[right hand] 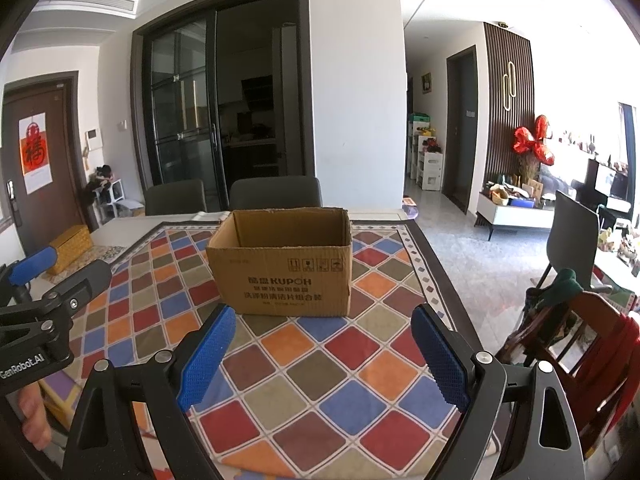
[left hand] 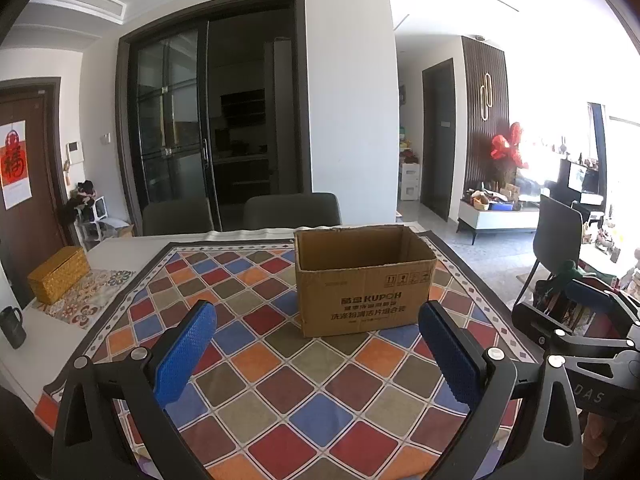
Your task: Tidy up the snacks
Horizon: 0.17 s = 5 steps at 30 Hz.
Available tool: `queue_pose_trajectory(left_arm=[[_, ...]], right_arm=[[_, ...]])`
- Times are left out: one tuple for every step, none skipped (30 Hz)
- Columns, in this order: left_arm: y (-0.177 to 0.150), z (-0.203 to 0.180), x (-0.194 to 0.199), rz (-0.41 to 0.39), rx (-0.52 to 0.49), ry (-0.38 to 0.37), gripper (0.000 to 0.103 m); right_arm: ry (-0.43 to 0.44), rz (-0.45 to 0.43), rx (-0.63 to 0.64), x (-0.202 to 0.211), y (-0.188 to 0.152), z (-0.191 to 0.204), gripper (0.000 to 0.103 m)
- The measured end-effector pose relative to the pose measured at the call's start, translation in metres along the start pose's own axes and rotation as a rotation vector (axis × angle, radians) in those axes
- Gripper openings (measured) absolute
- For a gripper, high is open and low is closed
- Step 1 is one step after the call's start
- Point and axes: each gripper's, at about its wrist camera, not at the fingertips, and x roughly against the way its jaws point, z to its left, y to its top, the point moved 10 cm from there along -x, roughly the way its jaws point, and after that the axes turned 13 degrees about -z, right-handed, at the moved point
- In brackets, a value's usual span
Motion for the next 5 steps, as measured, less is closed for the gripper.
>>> queue_pose_trajectory(left_arm=[[0.0000,0.0002,-0.0001,0.000,0.000,0.001,0.103],[-0.0002,0.0001,0.0001,0.000,0.001,0.001,0.103],[-0.0003,0.0001,0.0000,0.001,0.000,0.000,0.103],[-0.0004,0.0003,0.0002,0.001,0.001,0.001,0.103],[-0.0005,0.0005,0.0005,0.001,0.002,0.003,0.103]], right_arm=[[0.000,0.000,0.000,0.0000,-0.0001,-0.0001,0.090],[0.000,0.001,0.001,-0.0002,-0.0002,-0.0001,0.090],[0.000,0.002,0.000,-0.0001,-0.0003,-0.0001,0.090],[0.002,0.003,0.000,0.0001,0.0000,-0.0003,0.090],[0.002,0.003,-0.001,-0.0003,0.0001,-0.0004,0.090]])
